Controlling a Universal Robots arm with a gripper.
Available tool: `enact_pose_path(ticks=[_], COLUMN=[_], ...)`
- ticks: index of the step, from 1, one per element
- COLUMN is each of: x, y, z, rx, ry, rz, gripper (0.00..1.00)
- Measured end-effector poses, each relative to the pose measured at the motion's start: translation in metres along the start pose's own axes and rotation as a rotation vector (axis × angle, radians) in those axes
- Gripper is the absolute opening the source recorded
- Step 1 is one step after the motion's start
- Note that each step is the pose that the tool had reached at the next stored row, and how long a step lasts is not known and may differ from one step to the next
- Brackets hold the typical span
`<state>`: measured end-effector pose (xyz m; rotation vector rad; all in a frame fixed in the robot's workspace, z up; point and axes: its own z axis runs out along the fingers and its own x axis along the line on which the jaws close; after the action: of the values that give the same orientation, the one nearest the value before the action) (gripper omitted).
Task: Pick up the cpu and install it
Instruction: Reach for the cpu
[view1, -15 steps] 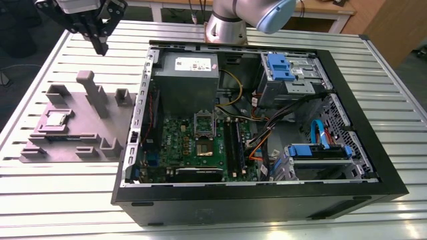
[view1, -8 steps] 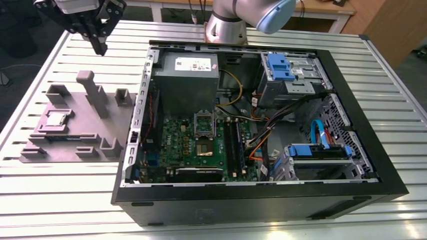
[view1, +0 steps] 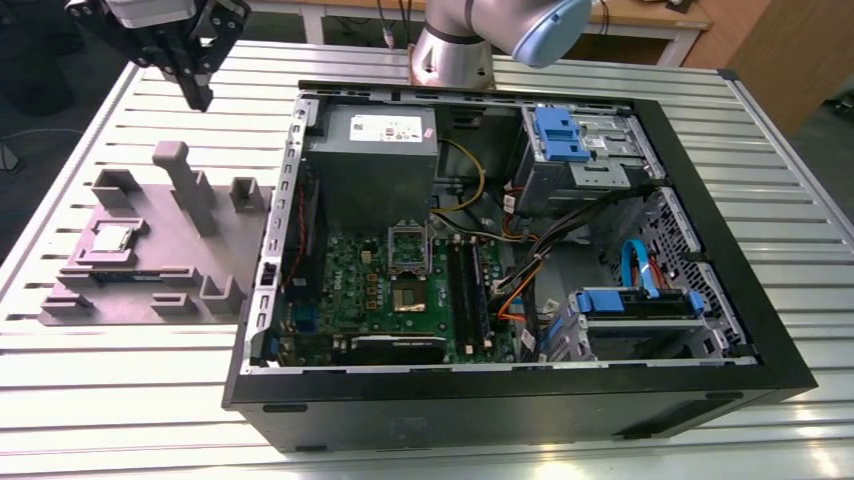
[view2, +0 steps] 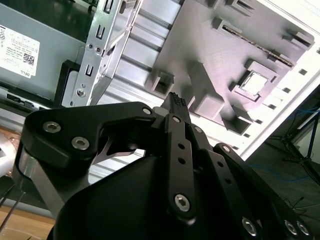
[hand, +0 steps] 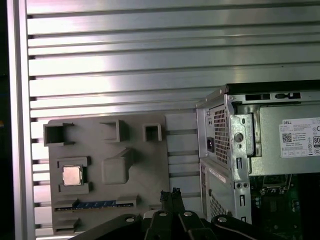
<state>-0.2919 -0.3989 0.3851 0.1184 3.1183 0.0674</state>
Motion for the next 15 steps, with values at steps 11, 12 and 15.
enact_pose_path(ticks=[11,12,15], x=[0.0025,0.0027,0.0034], y=[-0.0002,-0.0002,-0.0003], z=[0.0004,0.0004,0.0005], rx=[0.0,0.0,0.0], ry=[0.0,0.0,0.0], rz=[0.0,0.0,0.0], gripper=[0.1,0.1,0.1])
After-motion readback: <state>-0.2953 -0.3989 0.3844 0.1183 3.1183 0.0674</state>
